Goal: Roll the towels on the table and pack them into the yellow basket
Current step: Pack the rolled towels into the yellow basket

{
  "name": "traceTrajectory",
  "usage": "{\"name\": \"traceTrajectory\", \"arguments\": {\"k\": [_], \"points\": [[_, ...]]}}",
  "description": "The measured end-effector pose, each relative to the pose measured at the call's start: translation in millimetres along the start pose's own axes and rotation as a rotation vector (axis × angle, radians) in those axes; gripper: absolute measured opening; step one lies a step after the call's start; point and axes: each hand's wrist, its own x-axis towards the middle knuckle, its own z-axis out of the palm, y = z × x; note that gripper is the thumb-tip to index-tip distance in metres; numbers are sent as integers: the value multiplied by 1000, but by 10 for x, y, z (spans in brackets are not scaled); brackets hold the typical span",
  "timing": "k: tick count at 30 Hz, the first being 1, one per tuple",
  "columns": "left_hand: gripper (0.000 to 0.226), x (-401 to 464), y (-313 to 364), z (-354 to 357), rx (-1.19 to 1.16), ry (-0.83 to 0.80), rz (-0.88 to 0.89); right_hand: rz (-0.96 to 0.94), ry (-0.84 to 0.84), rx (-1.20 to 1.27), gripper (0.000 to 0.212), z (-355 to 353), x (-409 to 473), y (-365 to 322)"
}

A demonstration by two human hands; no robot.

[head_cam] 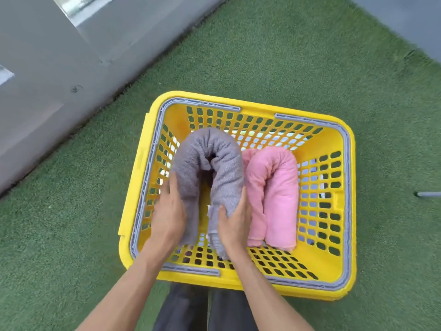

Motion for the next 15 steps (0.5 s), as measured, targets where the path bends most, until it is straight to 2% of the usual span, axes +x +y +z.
{"name": "traceTrajectory", "arguments": {"k": [5,10,12,15], "points": [[83,-94,-26,211,38,-25,6,-31,-81,-14,90,-43,12,47],[83,-20,-36,310,131,54,146,-202,-22,-306,90,-49,-32,23],[81,36,-90,394,206,4,158,-259,-85,-392,87,32,-4,61],[78,130,-193,478,236,-39,137,-228,-157,-428,88,114,51,92]]}}
